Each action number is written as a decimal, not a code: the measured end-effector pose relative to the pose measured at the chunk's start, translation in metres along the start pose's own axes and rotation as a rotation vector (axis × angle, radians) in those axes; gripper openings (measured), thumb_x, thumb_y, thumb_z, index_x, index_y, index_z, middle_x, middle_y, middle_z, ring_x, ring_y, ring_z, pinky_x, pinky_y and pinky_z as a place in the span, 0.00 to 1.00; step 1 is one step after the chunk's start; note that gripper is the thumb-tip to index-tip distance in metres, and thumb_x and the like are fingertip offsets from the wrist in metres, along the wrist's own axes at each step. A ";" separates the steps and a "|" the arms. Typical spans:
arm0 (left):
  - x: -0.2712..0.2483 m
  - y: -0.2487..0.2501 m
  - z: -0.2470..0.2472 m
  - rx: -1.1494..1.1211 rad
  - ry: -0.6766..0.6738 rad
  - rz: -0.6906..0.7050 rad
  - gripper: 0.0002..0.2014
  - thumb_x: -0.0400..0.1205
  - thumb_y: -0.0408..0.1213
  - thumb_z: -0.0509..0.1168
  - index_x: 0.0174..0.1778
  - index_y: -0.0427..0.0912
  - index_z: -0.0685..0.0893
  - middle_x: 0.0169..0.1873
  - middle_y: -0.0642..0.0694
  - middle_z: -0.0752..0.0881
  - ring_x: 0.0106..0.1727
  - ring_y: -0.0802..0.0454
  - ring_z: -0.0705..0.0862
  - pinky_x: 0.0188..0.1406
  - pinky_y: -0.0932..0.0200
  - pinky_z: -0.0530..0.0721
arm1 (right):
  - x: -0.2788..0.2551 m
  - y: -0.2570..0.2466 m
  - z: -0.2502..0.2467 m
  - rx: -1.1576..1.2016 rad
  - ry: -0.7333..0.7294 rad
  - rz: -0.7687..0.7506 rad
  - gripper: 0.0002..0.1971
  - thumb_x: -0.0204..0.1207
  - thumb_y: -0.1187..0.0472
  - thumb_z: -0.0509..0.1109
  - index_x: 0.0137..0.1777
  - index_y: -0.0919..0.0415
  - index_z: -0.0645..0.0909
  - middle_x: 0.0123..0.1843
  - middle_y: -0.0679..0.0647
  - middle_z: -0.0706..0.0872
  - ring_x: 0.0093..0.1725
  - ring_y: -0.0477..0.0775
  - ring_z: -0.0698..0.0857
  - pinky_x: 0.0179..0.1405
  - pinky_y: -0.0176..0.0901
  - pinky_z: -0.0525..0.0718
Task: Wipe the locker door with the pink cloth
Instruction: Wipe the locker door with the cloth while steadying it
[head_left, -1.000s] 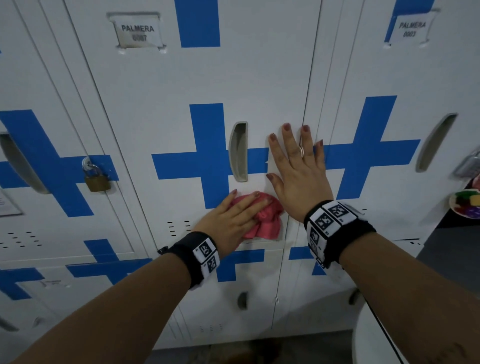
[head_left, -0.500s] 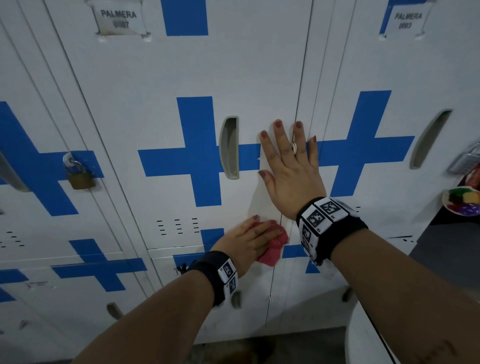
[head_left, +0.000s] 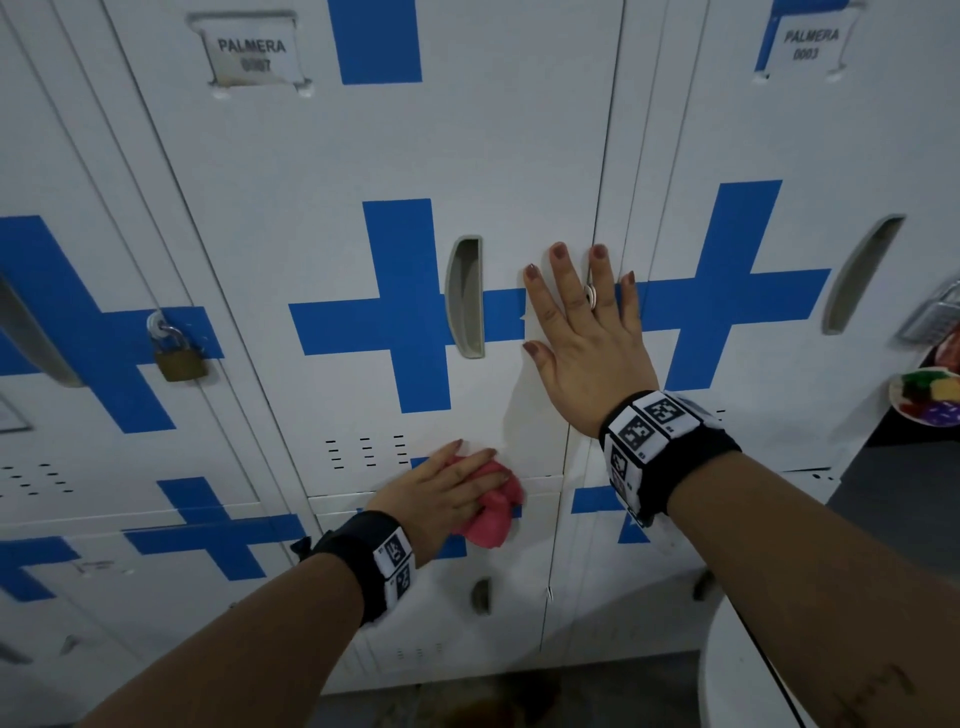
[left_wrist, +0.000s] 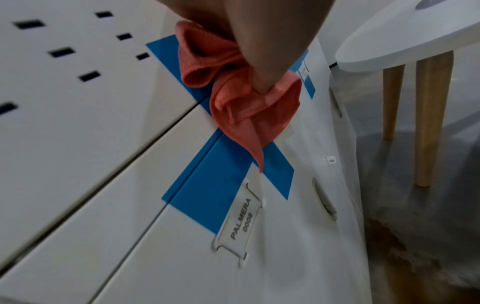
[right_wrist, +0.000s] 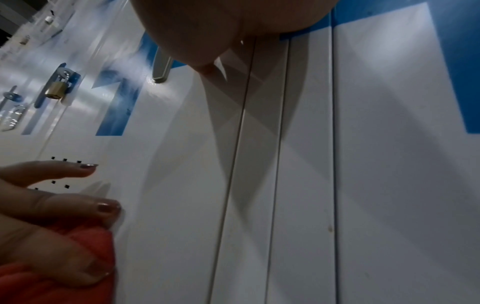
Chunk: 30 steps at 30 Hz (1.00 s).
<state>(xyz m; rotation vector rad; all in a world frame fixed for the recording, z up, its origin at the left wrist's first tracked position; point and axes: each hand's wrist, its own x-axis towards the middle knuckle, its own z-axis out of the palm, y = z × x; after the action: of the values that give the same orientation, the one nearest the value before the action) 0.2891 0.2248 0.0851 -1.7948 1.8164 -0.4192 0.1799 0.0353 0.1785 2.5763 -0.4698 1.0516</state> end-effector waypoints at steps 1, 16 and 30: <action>-0.003 -0.002 0.002 -0.026 0.027 -0.007 0.29 0.82 0.45 0.56 0.80 0.46 0.59 0.83 0.47 0.46 0.81 0.41 0.35 0.70 0.39 0.22 | 0.000 0.000 0.000 -0.002 -0.003 0.001 0.33 0.83 0.47 0.49 0.83 0.50 0.37 0.85 0.52 0.39 0.81 0.58 0.32 0.78 0.61 0.31; -0.019 -0.026 -0.014 -0.026 0.600 -0.291 0.17 0.78 0.34 0.51 0.60 0.41 0.78 0.64 0.41 0.81 0.67 0.43 0.72 0.58 0.46 0.68 | 0.000 -0.001 0.000 -0.005 -0.010 0.007 0.33 0.83 0.48 0.51 0.83 0.51 0.37 0.85 0.51 0.38 0.81 0.60 0.32 0.78 0.62 0.32; 0.033 -0.033 -0.022 0.045 0.559 -0.197 0.31 0.80 0.52 0.63 0.76 0.41 0.66 0.79 0.45 0.62 0.80 0.44 0.55 0.79 0.39 0.41 | 0.000 -0.001 0.004 0.008 0.013 0.010 0.34 0.83 0.48 0.51 0.83 0.51 0.39 0.85 0.53 0.41 0.82 0.60 0.34 0.79 0.66 0.38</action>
<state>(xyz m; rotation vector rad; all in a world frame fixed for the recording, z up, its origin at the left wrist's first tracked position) 0.3047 0.1866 0.1170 -1.9637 1.9577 -1.1218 0.1825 0.0345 0.1761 2.5752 -0.4772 1.0749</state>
